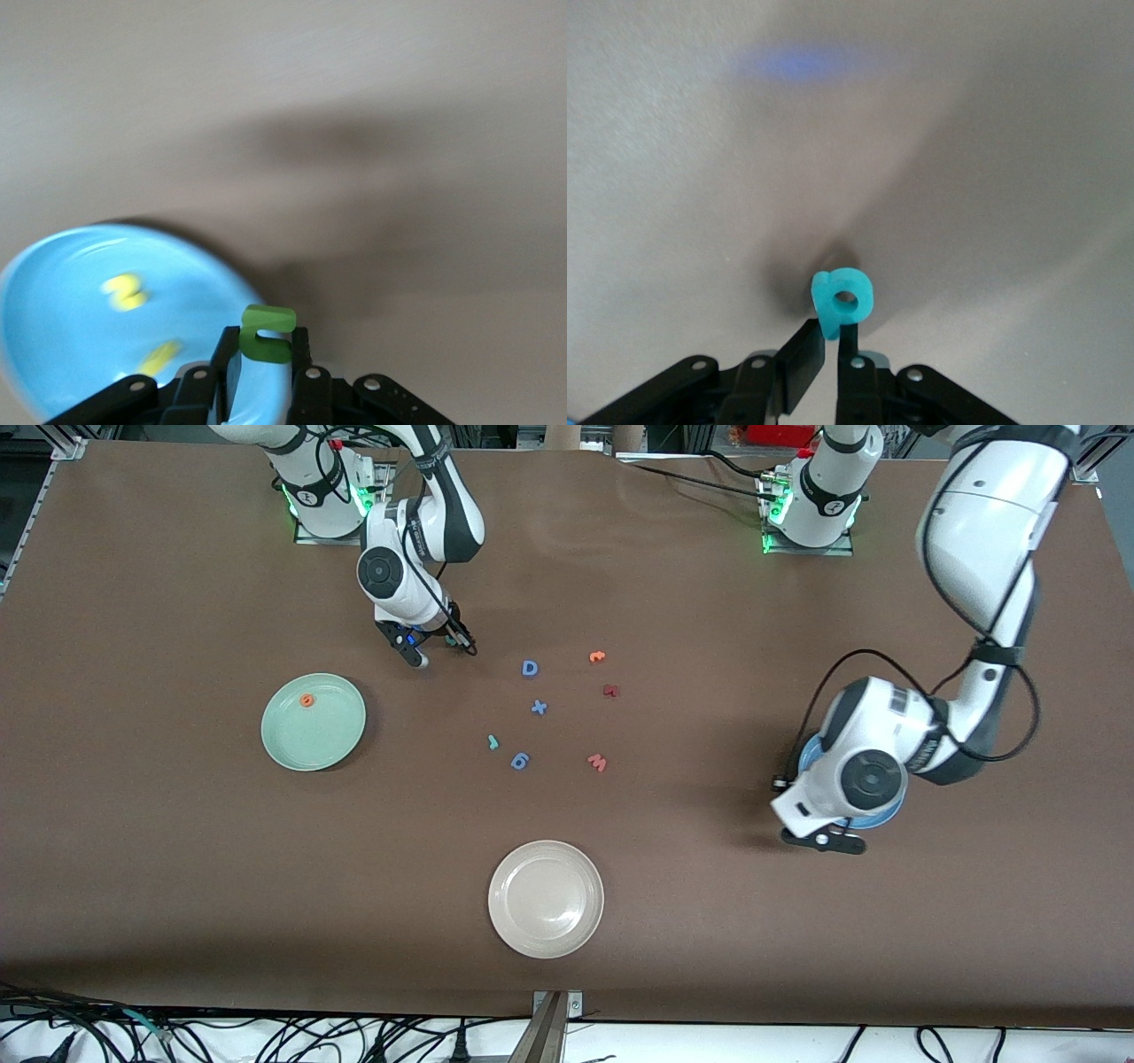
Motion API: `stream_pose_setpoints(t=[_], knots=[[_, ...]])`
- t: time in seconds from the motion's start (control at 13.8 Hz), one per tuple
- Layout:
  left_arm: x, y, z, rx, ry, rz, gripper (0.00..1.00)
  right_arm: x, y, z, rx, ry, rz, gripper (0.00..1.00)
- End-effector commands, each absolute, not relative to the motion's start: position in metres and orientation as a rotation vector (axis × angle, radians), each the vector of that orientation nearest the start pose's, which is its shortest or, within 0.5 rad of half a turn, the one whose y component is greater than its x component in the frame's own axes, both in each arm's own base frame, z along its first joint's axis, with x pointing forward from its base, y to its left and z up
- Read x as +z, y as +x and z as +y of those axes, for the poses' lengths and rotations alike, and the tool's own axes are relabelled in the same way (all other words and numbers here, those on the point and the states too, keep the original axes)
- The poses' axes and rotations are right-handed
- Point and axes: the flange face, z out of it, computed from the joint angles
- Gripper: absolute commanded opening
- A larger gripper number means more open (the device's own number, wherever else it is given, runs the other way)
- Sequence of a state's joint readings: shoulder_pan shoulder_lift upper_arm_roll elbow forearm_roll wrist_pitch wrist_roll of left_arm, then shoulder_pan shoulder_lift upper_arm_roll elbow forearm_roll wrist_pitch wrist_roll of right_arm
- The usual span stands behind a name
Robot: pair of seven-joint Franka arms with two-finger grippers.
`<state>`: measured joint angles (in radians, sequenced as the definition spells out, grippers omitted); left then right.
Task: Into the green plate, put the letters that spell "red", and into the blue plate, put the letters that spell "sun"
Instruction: 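Drop the green c on the blue plate with the left gripper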
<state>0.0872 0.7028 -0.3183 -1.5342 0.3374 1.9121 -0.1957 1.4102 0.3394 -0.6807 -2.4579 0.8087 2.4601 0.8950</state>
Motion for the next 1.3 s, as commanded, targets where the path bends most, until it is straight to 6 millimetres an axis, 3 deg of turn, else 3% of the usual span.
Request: stream_pose_setpoints(t=[0.0,0.07,0.14,0.22,0.29,0.51,0.72,1.09,1.23], knots=[[0.24,0.66,-0.062,0.526,-2.952,0.303,0.19,0.184,0.357,0.287,0.396,-2.828,1.233,0.0],[0.237,0.659,-0.044,0.551,-2.956,0.304,0.2,0.187,0.364,0.281,0.375,-2.84,1.225,0.0],[0.232,0.657,-0.035,0.568,-2.957,0.296,0.3,0.19,0.37,0.275,0.349,-2.867,1.205,0.0],[0.226,0.656,-0.033,0.583,-2.952,0.302,0.58,0.196,0.38,0.271,0.328,-2.898,1.176,0.0],[0.222,0.656,-0.03,0.591,-2.949,0.301,1.0,0.205,0.394,0.263,0.323,-2.93,1.155,0.0],[0.231,0.66,-0.004,0.568,-2.956,0.252,1.0,0.246,0.44,0.228,0.398,-3.033,1.045,0.0],[0.261,0.664,-0.002,0.507,-2.97,0.215,1.0,0.279,0.476,0.167,0.46,-3.043,0.891,0.0],[0.319,0.661,0.008,0.463,-2.937,0.109,1.0,0.256,0.494,0.092,0.431,-3.144,0.726,0.0],[0.348,0.666,0.014,0.462,-2.92,0.026,1.0,0.251,0.496,0.075,0.432,-3.14,0.712,0.0]])
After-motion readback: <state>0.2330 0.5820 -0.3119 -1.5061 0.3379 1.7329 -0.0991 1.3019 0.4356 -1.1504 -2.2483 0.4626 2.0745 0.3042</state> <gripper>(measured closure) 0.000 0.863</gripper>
